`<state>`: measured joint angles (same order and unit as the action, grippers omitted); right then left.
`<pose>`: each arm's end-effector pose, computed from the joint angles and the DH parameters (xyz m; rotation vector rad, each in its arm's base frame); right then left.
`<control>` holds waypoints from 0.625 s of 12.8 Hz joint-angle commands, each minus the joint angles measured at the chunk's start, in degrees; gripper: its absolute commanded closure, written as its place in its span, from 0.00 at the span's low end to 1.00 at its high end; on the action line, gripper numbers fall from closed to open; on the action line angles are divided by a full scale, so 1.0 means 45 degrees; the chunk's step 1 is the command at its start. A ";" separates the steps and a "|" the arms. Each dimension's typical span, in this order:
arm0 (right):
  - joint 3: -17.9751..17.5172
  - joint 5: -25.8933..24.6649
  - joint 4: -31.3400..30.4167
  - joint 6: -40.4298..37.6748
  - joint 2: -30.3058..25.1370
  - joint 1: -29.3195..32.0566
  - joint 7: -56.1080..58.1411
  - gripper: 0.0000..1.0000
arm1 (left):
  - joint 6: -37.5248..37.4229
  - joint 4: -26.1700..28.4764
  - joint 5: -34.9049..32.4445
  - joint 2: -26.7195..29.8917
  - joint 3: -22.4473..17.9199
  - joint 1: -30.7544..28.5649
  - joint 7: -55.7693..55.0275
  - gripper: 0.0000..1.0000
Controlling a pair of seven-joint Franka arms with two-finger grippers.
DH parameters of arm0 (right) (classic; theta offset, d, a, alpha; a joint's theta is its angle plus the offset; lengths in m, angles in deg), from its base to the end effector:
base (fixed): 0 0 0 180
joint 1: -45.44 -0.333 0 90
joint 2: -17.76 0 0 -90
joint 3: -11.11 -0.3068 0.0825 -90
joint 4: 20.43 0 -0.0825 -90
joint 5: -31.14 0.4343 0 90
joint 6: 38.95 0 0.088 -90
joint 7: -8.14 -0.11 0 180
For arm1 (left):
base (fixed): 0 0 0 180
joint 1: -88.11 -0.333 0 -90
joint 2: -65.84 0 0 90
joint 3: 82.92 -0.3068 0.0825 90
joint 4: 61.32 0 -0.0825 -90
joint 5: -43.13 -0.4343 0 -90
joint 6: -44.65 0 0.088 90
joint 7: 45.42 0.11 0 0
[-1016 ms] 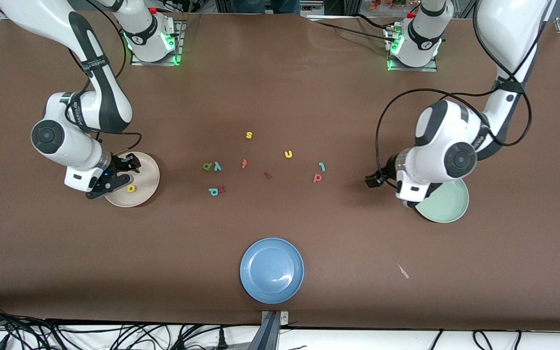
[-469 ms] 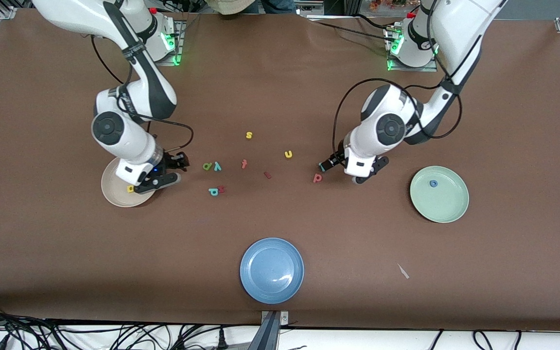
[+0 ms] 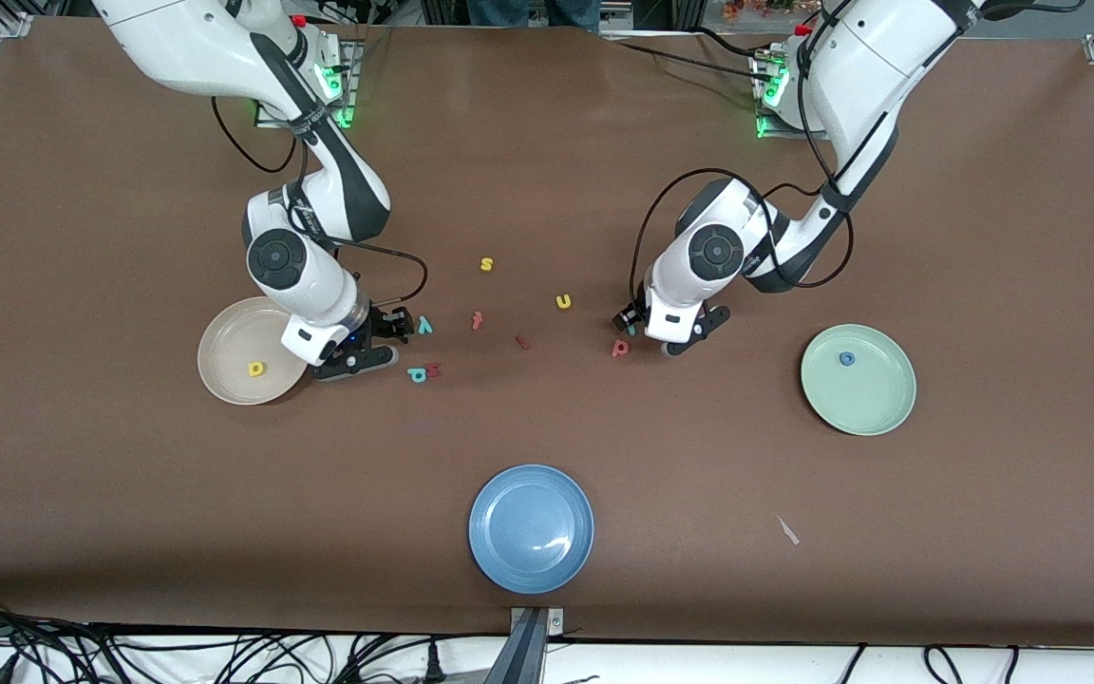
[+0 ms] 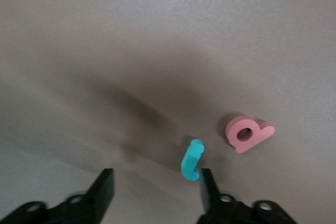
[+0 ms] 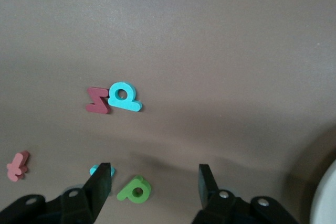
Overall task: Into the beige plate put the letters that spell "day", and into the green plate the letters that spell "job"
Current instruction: 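Move the right gripper back to the letters while the left gripper follows, then grasp the green p with the right gripper while the left grasps cyan i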
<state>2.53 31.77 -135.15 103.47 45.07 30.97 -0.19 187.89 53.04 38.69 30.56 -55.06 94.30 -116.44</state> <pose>0.5849 0.2496 0.1700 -3.0455 -0.3539 0.0139 0.5139 -0.3580 0.1267 2.8556 0.9677 -0.3104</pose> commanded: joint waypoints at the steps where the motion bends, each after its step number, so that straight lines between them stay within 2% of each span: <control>1: -0.0046 -0.0159 -0.0304 0.0575 0.0027 0.0032 -0.0297 0.24 | 0.0122 -0.0334 -0.0439 -0.0089 -0.0038 0.0069 -0.0390 0.30; 6: -0.0046 -0.0120 -0.1945 0.2489 -0.0032 -0.0105 -0.0743 0.24 | 0.0474 -0.0529 -0.0595 -0.0479 -0.0116 0.0225 -0.0371 0.30; 8: -0.0066 -0.0120 -0.2123 0.2589 -0.0071 -0.0242 -0.1077 0.24 | 0.0493 -0.0549 -0.0849 -0.0538 -0.0135 0.0225 -0.0390 0.36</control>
<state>2.49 31.77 -143.21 113.63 45.54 30.38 -2.73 189.82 52.10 37.48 29.35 -55.20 94.75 -116.65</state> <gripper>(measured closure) 0.242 0.322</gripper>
